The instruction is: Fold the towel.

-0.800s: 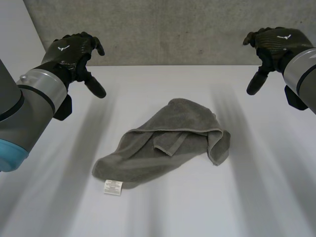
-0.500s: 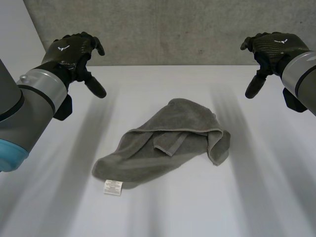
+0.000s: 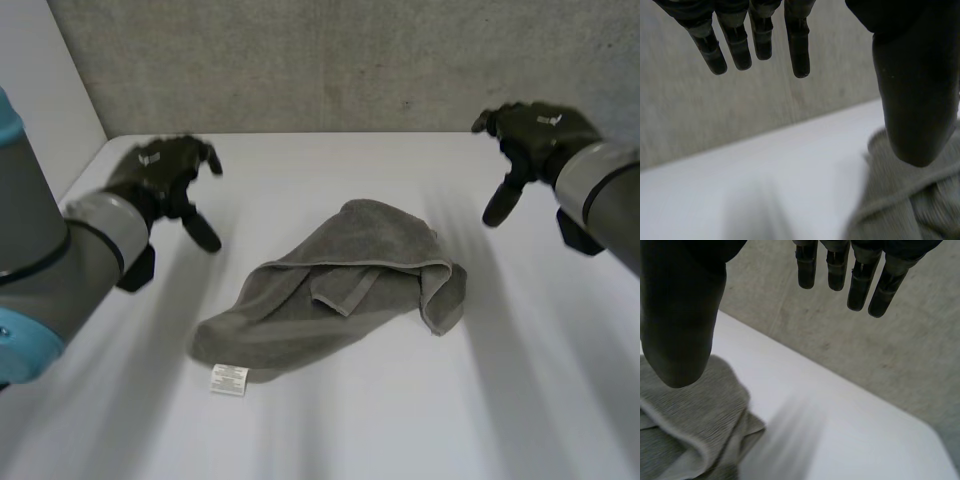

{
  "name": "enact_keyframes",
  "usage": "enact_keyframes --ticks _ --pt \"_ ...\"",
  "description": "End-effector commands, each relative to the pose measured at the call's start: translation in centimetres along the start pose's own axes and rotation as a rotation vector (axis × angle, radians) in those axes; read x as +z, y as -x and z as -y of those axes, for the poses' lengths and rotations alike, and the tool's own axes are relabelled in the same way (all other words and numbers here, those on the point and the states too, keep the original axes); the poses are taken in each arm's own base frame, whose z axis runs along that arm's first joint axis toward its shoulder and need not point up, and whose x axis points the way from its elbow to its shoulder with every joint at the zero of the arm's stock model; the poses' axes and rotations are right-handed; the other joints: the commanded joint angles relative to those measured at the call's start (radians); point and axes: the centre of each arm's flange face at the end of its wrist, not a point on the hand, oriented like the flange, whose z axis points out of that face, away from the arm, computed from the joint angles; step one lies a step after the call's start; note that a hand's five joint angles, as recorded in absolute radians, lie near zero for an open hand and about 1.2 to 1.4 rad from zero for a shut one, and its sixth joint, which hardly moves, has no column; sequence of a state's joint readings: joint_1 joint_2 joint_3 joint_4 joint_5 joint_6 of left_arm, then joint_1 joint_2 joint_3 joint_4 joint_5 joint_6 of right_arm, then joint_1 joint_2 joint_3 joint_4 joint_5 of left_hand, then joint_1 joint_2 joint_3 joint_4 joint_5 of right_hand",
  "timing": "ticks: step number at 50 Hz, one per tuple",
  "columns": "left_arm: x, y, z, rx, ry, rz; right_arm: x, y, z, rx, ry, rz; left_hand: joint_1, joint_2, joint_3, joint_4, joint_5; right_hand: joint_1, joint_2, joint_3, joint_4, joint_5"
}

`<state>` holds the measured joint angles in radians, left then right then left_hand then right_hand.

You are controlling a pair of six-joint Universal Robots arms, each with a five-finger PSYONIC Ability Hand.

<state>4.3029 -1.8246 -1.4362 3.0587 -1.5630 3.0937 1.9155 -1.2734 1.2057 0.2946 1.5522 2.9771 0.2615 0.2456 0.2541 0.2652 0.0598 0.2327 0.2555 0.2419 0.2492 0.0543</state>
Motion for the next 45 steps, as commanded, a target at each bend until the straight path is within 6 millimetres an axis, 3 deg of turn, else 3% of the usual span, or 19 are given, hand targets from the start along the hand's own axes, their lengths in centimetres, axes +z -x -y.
enact_keyframes --ticks 1,4,6,9,17,28,40,45 --pt "-0.4 0.8 -5.7 -0.005 0.199 0.024 0.6 1.1 -5.9 0.140 0.060 0.020 -0.045 -0.029 -0.038 -0.049 -0.018 -0.058 -0.081 -0.067 -0.075 -0.054" --pt "-0.7 1.1 -6.7 -0.008 0.231 0.033 0.7 1.4 -7.3 0.161 0.074 0.023 -0.048 -0.032 -0.041 -0.052 -0.021 -0.058 -0.081 -0.067 -0.075 -0.054" --pt "-0.9 1.7 -8.2 -0.019 0.283 0.050 1.0 2.2 -9.8 0.164 0.099 0.031 -0.048 -0.032 -0.041 -0.052 -0.021 -0.058 -0.081 -0.067 -0.075 -0.054" --pt "-1.1 1.8 -9.4 -0.020 0.325 0.053 1.4 2.6 -11.6 0.165 0.116 0.032 -0.054 -0.038 -0.046 -0.058 -0.027 -0.058 -0.081 -0.067 -0.075 -0.054" --pt "-0.9 1.9 -11.8 -0.015 0.372 0.063 2.4 3.1 -14.9 0.181 0.194 0.038 -0.060 -0.044 -0.052 -0.063 -0.033 0.025 0.002 0.016 0.009 0.029" --pt "-0.1 2.1 -13.0 -0.009 0.351 0.068 3.7 3.2 -15.4 0.276 0.134 0.027 -0.042 -0.026 -0.035 -0.046 -0.015 0.239 0.217 0.230 0.223 0.243" --pt "0.1 1.7 -13.3 -0.003 0.351 0.055 4.8 3.8 -15.6 0.302 0.099 0.024 0.040 0.056 0.048 0.036 0.067 0.275 0.252 0.266 0.259 0.279" --pt "0.3 1.6 -13.5 -0.003 0.354 0.051 5.1 4.0 -15.9 0.295 0.100 0.001 0.274 0.290 0.282 0.270 0.301 0.298 0.276 0.289 0.282 0.302"
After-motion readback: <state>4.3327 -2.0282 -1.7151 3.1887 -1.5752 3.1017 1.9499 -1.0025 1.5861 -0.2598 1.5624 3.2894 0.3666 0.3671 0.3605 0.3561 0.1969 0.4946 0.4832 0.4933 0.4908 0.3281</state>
